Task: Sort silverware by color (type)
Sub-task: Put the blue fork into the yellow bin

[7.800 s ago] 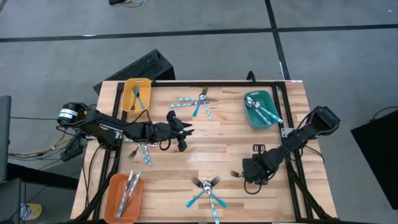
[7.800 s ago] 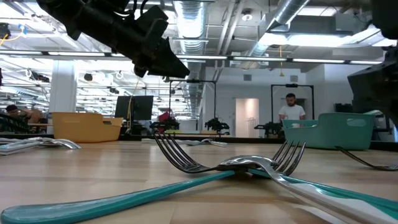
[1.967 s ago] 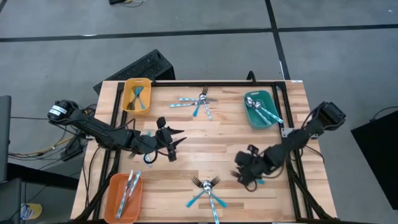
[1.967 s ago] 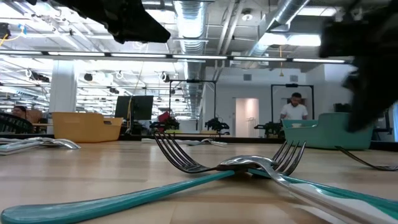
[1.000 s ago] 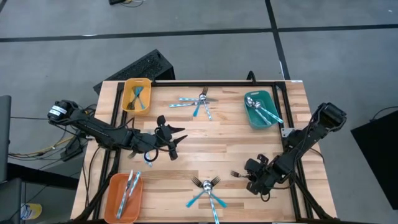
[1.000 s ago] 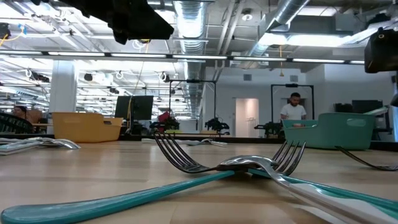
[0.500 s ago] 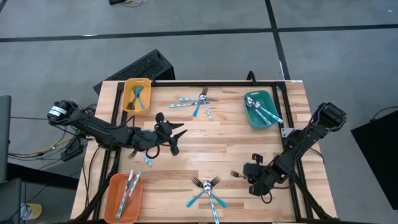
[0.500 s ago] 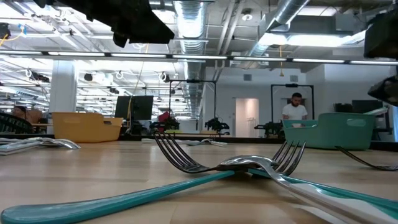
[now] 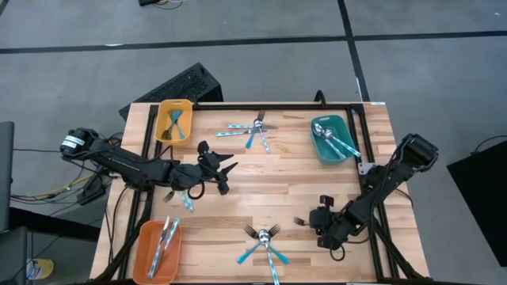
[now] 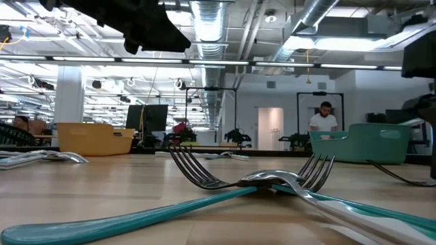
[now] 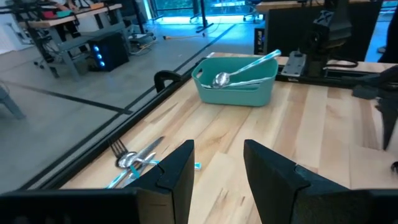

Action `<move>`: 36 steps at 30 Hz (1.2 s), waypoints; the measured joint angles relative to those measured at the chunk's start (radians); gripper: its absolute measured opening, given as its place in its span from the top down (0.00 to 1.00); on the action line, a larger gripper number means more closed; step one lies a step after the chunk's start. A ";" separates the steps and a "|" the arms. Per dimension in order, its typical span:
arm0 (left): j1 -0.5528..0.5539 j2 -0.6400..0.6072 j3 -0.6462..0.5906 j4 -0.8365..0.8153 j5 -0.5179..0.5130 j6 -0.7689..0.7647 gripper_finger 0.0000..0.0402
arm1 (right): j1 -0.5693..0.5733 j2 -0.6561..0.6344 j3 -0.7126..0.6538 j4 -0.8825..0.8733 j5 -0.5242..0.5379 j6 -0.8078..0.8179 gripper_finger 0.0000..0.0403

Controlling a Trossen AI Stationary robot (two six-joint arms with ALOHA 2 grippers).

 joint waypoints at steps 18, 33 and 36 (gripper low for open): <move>-0.006 -0.045 -0.001 -0.008 0.127 0.149 0.68 | -0.176 -0.019 0.026 0.017 0.089 -0.120 0.95; 0.312 -0.081 -0.054 -0.036 0.425 0.251 0.68 | -0.849 -0.030 0.030 0.917 -0.002 -0.765 0.97; 0.381 -0.080 -0.084 0.106 0.440 0.166 0.68 | -0.917 0.032 0.030 1.104 -0.013 -0.867 0.97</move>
